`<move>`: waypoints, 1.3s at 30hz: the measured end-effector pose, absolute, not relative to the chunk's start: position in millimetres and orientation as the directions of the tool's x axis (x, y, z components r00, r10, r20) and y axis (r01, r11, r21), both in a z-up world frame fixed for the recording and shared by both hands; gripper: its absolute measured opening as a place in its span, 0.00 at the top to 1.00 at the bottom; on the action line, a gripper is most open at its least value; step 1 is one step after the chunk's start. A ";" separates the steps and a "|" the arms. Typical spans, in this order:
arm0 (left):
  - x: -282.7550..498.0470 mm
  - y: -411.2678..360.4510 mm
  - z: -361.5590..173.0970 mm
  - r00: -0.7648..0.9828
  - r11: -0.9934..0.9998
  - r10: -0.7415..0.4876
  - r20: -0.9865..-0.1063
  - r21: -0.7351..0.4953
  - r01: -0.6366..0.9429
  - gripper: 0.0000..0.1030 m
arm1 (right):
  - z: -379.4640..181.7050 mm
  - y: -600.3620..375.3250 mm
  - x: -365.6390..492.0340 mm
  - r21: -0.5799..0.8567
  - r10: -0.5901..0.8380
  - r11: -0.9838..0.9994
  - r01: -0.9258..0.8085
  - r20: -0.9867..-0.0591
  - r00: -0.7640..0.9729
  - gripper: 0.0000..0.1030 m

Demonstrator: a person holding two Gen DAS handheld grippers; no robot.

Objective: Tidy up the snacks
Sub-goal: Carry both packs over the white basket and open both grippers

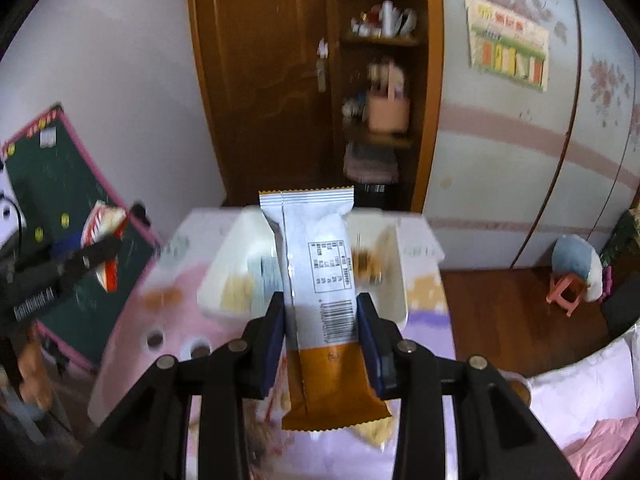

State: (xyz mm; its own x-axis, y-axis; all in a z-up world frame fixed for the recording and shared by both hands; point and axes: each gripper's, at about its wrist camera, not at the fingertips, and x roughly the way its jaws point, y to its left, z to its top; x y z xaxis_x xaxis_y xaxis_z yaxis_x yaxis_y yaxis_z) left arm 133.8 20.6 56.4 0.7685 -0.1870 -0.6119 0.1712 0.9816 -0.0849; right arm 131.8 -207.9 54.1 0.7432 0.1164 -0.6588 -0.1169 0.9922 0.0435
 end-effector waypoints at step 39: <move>332.7 -39.2 -49.5 0.612 0.993 -0.107 -0.783 -0.058 0.100 0.51 | -20.8 -193.2 315.8 0.171 0.154 0.985 -0.031 -0.776 0.612 0.64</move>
